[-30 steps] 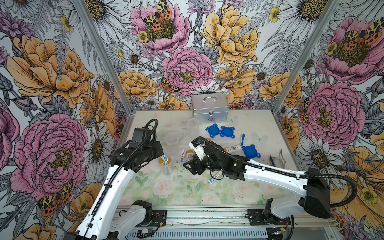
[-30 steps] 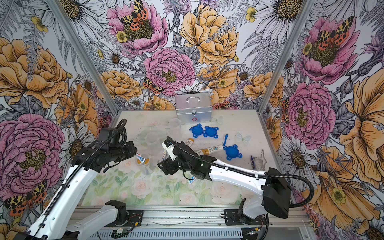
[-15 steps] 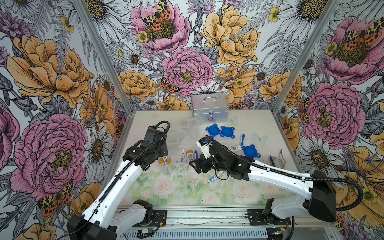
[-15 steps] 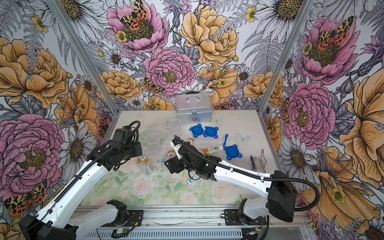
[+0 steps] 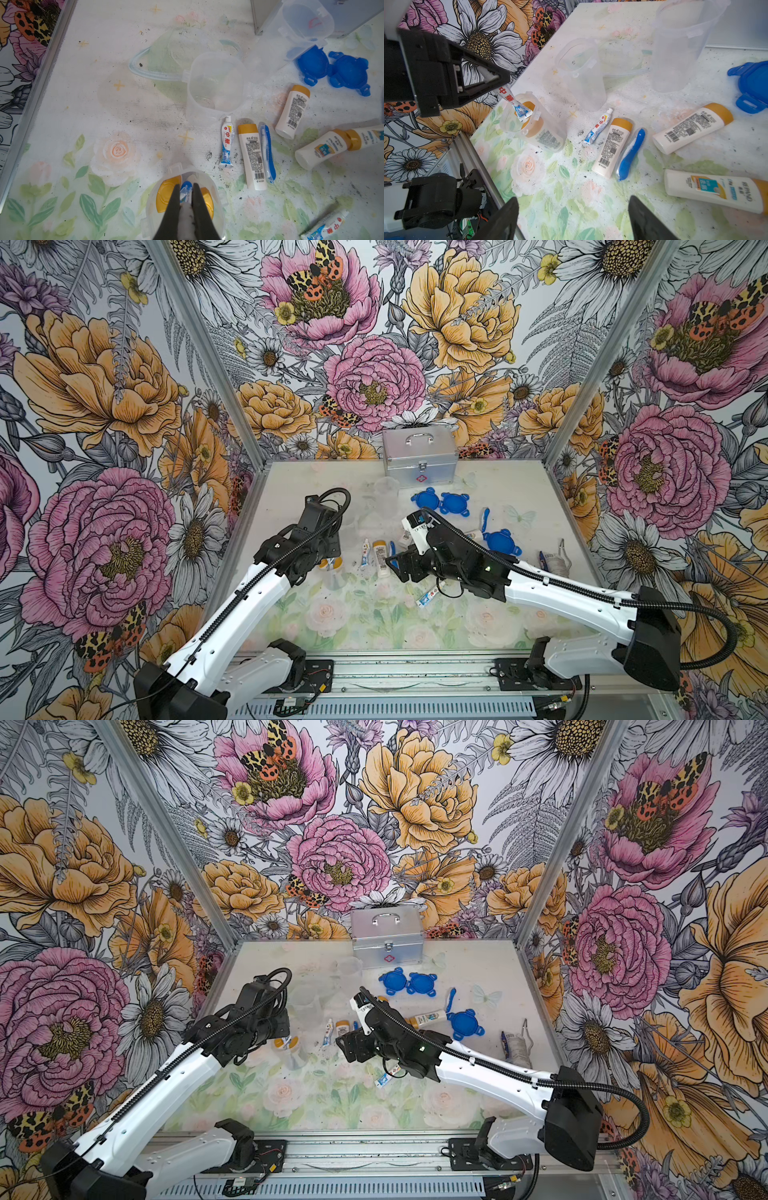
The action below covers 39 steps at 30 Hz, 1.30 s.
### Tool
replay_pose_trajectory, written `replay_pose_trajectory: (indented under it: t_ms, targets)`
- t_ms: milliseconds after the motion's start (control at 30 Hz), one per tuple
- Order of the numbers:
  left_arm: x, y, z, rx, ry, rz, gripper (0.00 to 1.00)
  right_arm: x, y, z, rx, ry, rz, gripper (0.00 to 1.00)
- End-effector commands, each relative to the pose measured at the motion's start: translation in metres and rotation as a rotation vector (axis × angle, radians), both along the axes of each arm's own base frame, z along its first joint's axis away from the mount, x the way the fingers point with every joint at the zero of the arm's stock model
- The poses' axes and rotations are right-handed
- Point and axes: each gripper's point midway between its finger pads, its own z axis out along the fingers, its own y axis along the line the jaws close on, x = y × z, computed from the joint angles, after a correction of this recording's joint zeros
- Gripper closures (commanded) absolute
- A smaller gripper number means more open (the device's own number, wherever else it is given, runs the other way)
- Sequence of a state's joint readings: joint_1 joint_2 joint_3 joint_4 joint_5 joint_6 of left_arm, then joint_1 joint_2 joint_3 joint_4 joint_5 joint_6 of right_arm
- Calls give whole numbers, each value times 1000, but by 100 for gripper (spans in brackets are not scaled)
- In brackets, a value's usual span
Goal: Pack away toiletry kits
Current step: Place the toiletry item into the container, then pick up the lid from the center of the board.
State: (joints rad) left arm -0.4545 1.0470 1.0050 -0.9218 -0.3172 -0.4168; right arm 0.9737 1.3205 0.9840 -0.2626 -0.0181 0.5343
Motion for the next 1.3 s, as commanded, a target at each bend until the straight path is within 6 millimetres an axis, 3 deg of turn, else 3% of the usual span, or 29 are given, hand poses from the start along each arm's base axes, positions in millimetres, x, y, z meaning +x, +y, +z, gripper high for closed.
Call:
replay_pose_trajectory:
  t_ms: [0, 233, 333, 500, 667, 767, 900, 1000, 1033, 1133, 1267]
  targets:
    - [-11, 10, -2, 28, 10, 32, 98, 2, -6, -2, -6, -3, -23, 18]
    - [-15, 8, -18, 40, 53, 31, 95, 3, -9, -1, -8, -10, -27, 18]
    - [-16, 4, -19, 43, 60, 18, 84, 5, -13, -2, -8, -12, -39, 18]
    - [-16, 0, -15, 23, 51, 12, 47, 8, -26, -2, -14, -13, -76, 17]
    - [-16, 0, -4, 1, 28, 20, 42, 16, -50, -11, -52, 12, -158, 17]
    - [-18, -4, 6, -28, 23, 14, 40, 24, -77, -24, -109, 64, -248, 17]
    - [-25, -18, 18, -101, 53, -33, 20, 35, -125, -51, -198, 218, -383, 16]
    - [-33, -36, 26, -166, 78, -88, 3, 33, -155, -77, -280, 368, -451, 13]
    - [-34, -42, 27, -180, 88, -99, 2, 32, -161, -82, -302, 400, -464, 12]
    - [-39, -62, 29, -224, 109, -139, 1, 28, -169, -101, -343, 485, -480, 8]
    - [-42, -86, 37, -230, 115, -210, 1, 36, -161, -112, -358, 547, -480, 7]
